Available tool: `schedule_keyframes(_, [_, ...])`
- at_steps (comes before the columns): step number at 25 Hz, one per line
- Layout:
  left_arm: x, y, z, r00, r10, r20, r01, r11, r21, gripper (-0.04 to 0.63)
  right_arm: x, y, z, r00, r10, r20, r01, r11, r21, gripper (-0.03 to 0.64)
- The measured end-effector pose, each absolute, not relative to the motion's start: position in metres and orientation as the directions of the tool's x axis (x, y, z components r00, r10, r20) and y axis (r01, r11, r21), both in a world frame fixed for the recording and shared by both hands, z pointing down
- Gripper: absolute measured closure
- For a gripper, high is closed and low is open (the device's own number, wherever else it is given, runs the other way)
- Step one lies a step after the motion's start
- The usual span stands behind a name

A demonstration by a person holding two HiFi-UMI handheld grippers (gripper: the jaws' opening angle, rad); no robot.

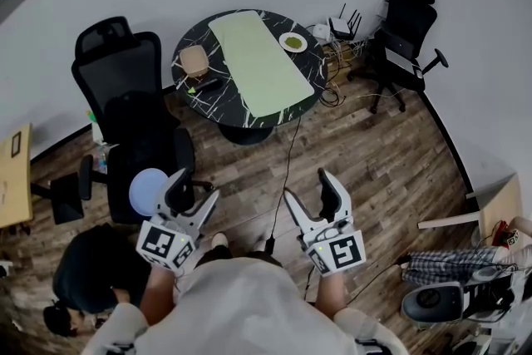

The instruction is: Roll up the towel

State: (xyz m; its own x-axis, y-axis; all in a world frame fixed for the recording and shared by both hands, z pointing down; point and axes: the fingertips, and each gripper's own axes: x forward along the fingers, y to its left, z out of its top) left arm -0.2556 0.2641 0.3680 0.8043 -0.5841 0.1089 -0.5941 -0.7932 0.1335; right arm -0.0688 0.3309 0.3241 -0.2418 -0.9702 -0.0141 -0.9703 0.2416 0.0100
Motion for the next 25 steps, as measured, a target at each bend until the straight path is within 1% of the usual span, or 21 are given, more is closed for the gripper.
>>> schedule_keyframes(8, [-0.230, 0.270, 0.372, 0.796, -0.590, 0.134, -0.604, -0.787, 0.124, 0.310, -0.042, 0.336, 0.329, -0.258, -0.966, -0.019, -0.966, 0.258, -0.005, 0.331])
schedule_keyframes(16, [-0.194, 0.274, 0.380, 0.771, -0.613, 0.176, -0.632, -0.770, 0.090, 0.308, 0.016, 0.350, 0.350, -0.235, -0.972, -0.019, -0.969, 0.235, -0.076, 0.331])
schedule_keyframes(25, [-0.164, 0.234, 0.383, 0.753, -0.632, 0.183, -0.650, -0.757, 0.063, 0.308, 0.060, 0.318, 0.367, -0.217, -0.976, -0.014, -0.972, 0.217, -0.094, 0.331])
